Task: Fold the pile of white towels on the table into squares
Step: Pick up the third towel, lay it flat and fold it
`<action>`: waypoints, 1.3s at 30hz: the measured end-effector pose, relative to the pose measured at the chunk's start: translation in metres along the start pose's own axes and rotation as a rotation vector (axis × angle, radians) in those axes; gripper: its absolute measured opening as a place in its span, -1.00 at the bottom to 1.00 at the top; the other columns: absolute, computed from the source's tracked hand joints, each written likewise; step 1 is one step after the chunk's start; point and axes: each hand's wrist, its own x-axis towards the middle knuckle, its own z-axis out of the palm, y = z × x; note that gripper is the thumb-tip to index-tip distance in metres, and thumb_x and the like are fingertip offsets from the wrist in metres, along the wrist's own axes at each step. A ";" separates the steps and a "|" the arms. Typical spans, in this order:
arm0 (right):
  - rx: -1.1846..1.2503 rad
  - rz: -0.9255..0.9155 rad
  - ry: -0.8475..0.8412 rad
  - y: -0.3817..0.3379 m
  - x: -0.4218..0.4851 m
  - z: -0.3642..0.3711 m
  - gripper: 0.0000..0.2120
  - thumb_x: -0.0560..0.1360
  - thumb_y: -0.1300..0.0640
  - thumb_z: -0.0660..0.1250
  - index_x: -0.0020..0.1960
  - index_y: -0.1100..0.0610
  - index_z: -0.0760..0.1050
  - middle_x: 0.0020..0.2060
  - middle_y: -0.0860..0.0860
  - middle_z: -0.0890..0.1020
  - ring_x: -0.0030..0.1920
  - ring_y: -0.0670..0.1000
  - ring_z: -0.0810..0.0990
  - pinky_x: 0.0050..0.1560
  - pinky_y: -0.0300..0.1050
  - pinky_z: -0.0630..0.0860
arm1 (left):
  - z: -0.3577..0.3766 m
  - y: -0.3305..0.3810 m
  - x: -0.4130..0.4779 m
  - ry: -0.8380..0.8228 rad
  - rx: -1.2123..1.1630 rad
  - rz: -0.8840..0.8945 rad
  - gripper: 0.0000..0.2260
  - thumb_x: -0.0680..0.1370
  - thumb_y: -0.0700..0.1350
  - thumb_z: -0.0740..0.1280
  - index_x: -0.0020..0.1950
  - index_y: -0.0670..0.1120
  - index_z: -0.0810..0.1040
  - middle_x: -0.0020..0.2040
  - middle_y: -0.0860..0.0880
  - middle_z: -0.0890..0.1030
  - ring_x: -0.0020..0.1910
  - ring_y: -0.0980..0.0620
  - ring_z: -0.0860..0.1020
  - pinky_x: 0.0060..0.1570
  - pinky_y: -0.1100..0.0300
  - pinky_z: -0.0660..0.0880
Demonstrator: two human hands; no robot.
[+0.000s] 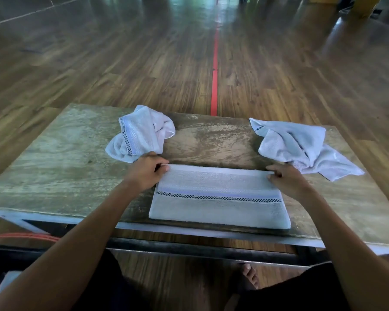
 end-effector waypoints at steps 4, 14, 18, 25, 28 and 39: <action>-0.107 -0.014 -0.005 -0.003 0.001 -0.002 -0.74 0.50 0.16 0.30 0.17 0.12 0.56 0.10 0.11 0.52 0.04 0.11 0.53 0.05 -0.07 0.45 | -0.005 0.001 -0.002 -0.038 -0.040 0.023 -0.91 0.53 -0.05 0.34 -0.01 -0.02 0.58 -0.07 0.07 0.50 -0.08 0.07 0.48 0.02 0.06 0.47; -0.081 -0.091 0.034 -0.032 -0.022 -0.032 -0.87 0.40 0.21 0.32 -0.19 -0.02 0.48 -0.24 -0.14 0.60 -0.14 -0.07 0.51 0.08 -0.04 0.29 | -0.031 0.007 -0.012 0.040 -0.148 0.076 -0.95 0.52 -0.14 0.36 -0.06 0.01 0.55 -0.11 0.09 0.62 -0.10 0.09 0.56 -0.04 0.13 0.49; -0.170 -0.232 0.375 -0.048 -0.027 -0.050 -0.74 0.47 0.28 0.29 0.11 0.06 0.55 -0.02 -0.01 0.61 0.20 0.06 0.45 -0.04 -0.13 0.04 | -0.046 0.021 -0.011 0.476 -0.067 0.216 -0.83 0.54 -0.02 0.29 0.03 -0.07 0.57 -0.04 0.03 0.62 -0.04 0.06 0.52 -0.01 0.13 0.39; -0.269 -0.439 0.717 -0.053 -0.036 -0.057 -0.78 0.39 0.35 0.35 -0.01 0.15 0.60 -0.08 0.08 0.59 0.01 0.08 0.39 -0.10 -0.15 0.02 | -0.060 0.033 -0.017 0.825 0.125 0.343 -0.85 0.54 -0.06 0.29 -0.02 -0.10 0.59 -0.09 0.02 0.63 -0.10 0.06 0.48 -0.07 0.19 0.19; -0.287 -0.363 0.475 -0.039 -0.039 -0.044 -0.79 0.35 0.34 0.43 -0.07 0.11 0.59 -0.06 0.03 0.60 0.07 0.15 0.51 -0.09 -0.14 0.02 | -0.056 0.013 -0.020 0.616 0.152 0.434 -0.80 0.52 0.01 0.27 -0.08 -0.07 0.60 -0.17 0.06 0.63 -0.16 0.05 0.53 -0.12 0.14 0.31; -0.351 -0.373 0.072 0.004 -0.088 -0.006 -0.76 0.36 0.26 0.45 -0.14 -0.05 0.50 -0.16 -0.20 0.46 0.07 0.00 0.52 -0.07 -0.16 0.04 | -0.027 -0.015 -0.075 0.049 0.247 0.542 -0.82 0.42 0.09 0.27 -0.11 0.05 0.57 -0.19 0.14 0.60 -0.21 0.14 0.55 -0.11 0.29 0.30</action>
